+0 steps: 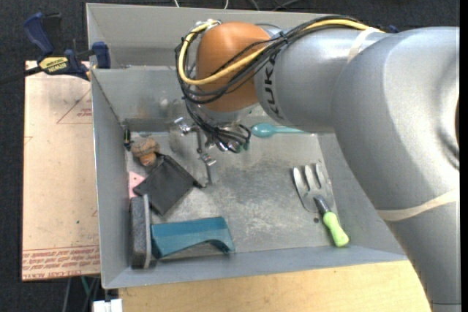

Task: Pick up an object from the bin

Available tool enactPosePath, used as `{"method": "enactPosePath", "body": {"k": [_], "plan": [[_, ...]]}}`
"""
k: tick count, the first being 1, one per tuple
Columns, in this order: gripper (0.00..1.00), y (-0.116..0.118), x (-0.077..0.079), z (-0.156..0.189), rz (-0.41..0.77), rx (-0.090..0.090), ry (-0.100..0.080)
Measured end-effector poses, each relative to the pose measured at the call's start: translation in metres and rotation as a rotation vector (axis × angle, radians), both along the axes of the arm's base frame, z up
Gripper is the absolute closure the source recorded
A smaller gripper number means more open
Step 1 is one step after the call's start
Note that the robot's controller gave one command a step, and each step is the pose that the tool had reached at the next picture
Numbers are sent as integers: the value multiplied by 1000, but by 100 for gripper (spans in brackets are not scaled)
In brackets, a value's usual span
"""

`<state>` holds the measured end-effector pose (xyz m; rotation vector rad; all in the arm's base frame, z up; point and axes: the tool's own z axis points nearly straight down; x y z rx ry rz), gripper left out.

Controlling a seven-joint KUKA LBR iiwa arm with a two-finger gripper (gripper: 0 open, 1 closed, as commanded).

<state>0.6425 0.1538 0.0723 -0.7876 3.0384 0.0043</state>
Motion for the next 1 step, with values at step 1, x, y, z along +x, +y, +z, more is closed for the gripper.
{"method": "enactPosePath", "body": {"k": [1], "plan": [[0, 10, -29, -2, -180, 5, -14]]}}
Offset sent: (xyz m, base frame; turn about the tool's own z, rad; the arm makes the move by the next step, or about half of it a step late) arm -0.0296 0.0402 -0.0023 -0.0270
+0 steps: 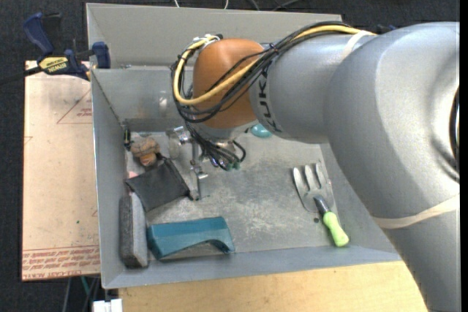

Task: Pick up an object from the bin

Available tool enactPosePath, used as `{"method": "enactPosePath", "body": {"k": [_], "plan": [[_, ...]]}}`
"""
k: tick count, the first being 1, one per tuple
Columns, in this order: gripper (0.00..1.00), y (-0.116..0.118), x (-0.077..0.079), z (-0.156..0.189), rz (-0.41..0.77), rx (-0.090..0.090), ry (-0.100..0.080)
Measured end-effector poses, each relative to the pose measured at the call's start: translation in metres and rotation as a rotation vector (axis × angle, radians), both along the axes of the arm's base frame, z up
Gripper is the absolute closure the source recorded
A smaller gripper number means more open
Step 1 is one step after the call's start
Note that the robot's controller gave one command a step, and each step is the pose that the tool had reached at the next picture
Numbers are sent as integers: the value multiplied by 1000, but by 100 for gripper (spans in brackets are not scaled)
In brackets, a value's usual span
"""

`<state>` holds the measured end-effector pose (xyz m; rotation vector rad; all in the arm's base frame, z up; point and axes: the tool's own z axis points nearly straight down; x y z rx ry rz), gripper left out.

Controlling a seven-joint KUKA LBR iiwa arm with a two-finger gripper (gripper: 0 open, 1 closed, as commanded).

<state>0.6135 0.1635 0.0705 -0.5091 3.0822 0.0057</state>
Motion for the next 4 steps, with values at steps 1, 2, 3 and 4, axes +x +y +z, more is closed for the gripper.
{"method": "enactPosePath", "body": {"k": [1, 2, 3, 4], "plan": [[0, 19, -1, 0, 137, -3, 2], [0, 30, -9, 0, 94, -1, 2], [0, 38, -14, -1, 73, 0, 0], [0, 37, -18, 38, 72, 1, 5]]}}
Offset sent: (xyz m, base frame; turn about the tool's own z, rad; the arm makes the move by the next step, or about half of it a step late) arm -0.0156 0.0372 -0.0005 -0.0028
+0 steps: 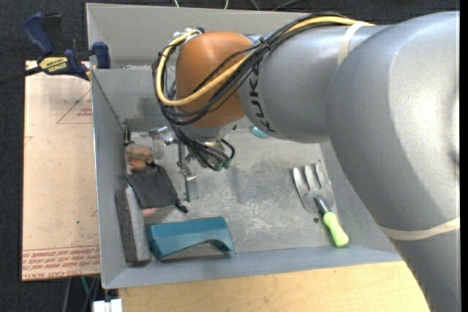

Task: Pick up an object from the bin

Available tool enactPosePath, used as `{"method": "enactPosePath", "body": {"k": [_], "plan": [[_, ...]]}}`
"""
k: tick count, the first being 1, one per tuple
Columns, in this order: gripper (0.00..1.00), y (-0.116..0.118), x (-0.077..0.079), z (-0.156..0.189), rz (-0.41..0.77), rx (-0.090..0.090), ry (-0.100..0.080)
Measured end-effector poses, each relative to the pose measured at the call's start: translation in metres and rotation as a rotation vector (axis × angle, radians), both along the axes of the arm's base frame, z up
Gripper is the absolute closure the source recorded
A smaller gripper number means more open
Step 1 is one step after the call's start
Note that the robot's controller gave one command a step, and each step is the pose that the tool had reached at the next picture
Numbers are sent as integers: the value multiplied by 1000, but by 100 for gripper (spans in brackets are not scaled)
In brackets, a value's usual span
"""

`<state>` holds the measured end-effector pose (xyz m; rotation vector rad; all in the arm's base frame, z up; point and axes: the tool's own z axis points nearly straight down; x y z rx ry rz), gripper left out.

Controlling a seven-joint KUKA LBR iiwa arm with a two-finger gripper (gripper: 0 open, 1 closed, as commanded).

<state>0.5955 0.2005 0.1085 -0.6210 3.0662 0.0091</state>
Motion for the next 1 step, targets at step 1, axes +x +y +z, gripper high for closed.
{"method": "enactPosePath", "body": {"k": [1], "plan": [[0, 11, -5, 22, -223, 5, -3]]}}
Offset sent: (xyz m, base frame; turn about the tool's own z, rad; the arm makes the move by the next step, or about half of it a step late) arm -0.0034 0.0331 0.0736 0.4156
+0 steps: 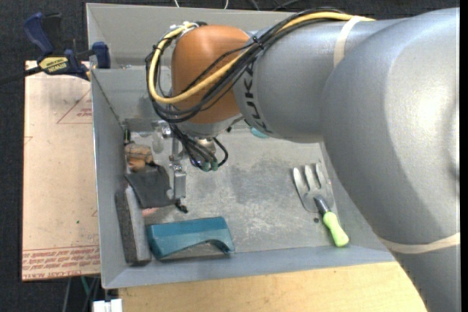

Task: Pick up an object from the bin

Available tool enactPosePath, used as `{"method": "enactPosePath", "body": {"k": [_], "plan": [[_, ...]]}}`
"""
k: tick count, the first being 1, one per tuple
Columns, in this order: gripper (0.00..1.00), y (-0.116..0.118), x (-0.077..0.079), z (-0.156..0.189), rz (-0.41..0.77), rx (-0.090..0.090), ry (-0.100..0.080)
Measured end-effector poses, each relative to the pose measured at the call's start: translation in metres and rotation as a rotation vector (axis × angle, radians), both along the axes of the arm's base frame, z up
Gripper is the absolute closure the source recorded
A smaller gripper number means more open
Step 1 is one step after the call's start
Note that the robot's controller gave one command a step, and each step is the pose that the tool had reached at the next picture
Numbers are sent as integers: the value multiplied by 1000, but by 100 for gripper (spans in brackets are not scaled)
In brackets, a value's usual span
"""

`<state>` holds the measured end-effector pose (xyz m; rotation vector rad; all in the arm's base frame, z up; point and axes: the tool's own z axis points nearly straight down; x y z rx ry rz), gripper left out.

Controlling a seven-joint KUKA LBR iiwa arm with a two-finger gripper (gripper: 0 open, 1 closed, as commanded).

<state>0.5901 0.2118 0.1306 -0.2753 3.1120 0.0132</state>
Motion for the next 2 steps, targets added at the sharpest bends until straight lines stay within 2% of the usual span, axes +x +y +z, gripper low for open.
{"method": "enactPosePath", "body": {"k": [1, 2], "plan": [[0, 9, 1, 21, 119, -2, -3], [0, 16, -22, -23, -62, 3, -5]]}}
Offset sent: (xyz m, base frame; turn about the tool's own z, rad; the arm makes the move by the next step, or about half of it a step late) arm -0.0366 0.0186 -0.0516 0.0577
